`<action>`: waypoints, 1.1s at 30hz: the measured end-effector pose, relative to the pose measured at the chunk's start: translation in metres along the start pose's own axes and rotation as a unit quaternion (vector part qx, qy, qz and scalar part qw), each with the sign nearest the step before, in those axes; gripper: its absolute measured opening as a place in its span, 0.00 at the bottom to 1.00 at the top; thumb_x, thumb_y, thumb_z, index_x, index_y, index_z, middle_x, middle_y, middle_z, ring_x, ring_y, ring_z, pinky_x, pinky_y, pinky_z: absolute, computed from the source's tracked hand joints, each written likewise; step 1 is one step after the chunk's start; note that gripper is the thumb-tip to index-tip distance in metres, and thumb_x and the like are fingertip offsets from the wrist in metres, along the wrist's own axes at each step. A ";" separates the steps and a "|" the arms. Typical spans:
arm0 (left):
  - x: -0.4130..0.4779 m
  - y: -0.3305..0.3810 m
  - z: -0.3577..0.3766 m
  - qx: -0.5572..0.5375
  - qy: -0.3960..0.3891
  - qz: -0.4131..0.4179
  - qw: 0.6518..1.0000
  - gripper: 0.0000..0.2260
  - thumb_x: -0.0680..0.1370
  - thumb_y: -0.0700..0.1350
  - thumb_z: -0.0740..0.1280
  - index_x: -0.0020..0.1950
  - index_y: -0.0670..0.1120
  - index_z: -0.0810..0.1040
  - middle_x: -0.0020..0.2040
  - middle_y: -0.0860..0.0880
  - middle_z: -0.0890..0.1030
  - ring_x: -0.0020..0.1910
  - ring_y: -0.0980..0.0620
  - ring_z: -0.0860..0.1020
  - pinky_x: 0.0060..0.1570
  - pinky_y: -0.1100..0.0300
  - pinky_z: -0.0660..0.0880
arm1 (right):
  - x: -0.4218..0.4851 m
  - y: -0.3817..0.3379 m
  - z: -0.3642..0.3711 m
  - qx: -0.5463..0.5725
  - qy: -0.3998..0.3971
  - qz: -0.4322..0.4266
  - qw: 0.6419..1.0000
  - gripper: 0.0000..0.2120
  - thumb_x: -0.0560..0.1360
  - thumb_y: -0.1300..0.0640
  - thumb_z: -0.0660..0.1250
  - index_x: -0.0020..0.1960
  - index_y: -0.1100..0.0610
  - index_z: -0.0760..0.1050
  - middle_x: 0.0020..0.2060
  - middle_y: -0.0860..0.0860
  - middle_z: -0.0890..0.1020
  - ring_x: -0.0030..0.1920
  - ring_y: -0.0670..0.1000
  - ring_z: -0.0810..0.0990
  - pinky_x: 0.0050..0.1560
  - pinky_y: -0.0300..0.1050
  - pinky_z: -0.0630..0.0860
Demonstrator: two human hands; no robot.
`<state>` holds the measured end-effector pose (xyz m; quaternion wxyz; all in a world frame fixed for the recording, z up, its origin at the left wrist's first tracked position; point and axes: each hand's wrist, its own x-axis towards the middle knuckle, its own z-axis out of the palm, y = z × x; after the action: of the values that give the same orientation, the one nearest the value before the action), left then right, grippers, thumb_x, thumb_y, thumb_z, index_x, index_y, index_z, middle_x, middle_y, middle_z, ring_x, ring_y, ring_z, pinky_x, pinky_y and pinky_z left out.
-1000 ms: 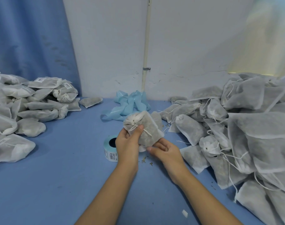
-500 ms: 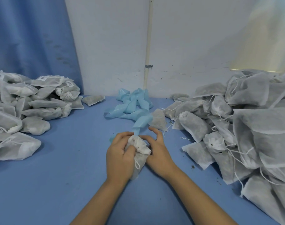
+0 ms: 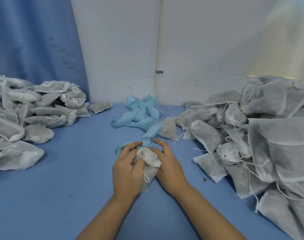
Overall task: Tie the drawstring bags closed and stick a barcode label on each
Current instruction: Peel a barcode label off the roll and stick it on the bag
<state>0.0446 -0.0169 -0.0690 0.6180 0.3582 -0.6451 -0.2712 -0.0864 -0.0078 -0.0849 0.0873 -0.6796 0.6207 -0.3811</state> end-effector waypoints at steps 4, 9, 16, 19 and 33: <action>0.001 -0.002 0.001 0.001 0.007 -0.011 1.000 0.11 0.69 0.39 0.61 0.41 0.45 0.83 0.51 0.59 0.80 0.49 0.62 0.77 0.49 0.67 0.73 | 0.000 0.003 0.001 0.004 -0.015 -0.008 1.000 0.15 0.76 0.52 0.61 0.61 0.44 0.74 0.70 0.34 0.61 0.58 0.42 0.75 0.51 0.44 0.74; 0.002 -0.002 -0.001 -0.001 0.014 -0.022 1.000 0.09 0.68 0.39 0.60 0.36 0.49 0.78 0.49 0.58 0.80 0.48 0.57 0.78 0.48 0.65 0.73 | 0.003 0.000 -0.002 0.025 -0.047 -0.032 0.998 0.27 0.77 0.58 0.62 0.74 0.47 0.61 0.75 0.36 0.54 0.71 0.41 0.65 0.65 0.44 0.68; 0.004 -0.005 0.000 -0.028 0.030 -0.052 0.998 0.11 0.66 0.38 0.59 0.36 0.49 0.79 0.48 0.56 0.81 0.46 0.57 0.78 0.49 0.63 0.74 | 0.002 0.000 -0.003 -0.014 -0.088 -0.021 0.996 0.24 0.80 0.58 0.60 0.75 0.52 0.60 0.76 0.43 0.56 0.74 0.46 0.58 0.70 0.44 0.61; 0.003 -0.003 0.000 -0.020 0.030 -0.055 0.998 0.11 0.67 0.39 0.59 0.38 0.47 0.81 0.47 0.56 0.81 0.46 0.59 0.78 0.47 0.64 0.74 | 0.001 -0.003 -0.004 -0.043 -0.036 -0.007 0.998 0.14 0.78 0.56 0.62 0.63 0.52 0.70 0.73 0.43 0.60 0.69 0.45 0.65 0.54 0.47 0.72; 0.015 -0.013 -0.014 -0.014 -0.010 -0.090 0.996 0.17 0.67 0.40 0.58 0.48 0.40 0.83 0.51 0.57 0.81 0.50 0.62 0.78 0.51 0.67 0.73 | 0.005 0.005 -0.008 -0.120 0.121 0.020 0.985 0.03 0.77 0.54 0.66 0.47 0.53 0.76 0.63 0.48 0.72 0.60 0.52 0.67 0.57 0.45 0.64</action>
<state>0.0601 -0.0351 -0.0692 0.5893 0.4038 -0.6125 -0.3384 -0.0956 -0.0109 -0.0802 -0.0628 -0.6211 0.6816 -0.3818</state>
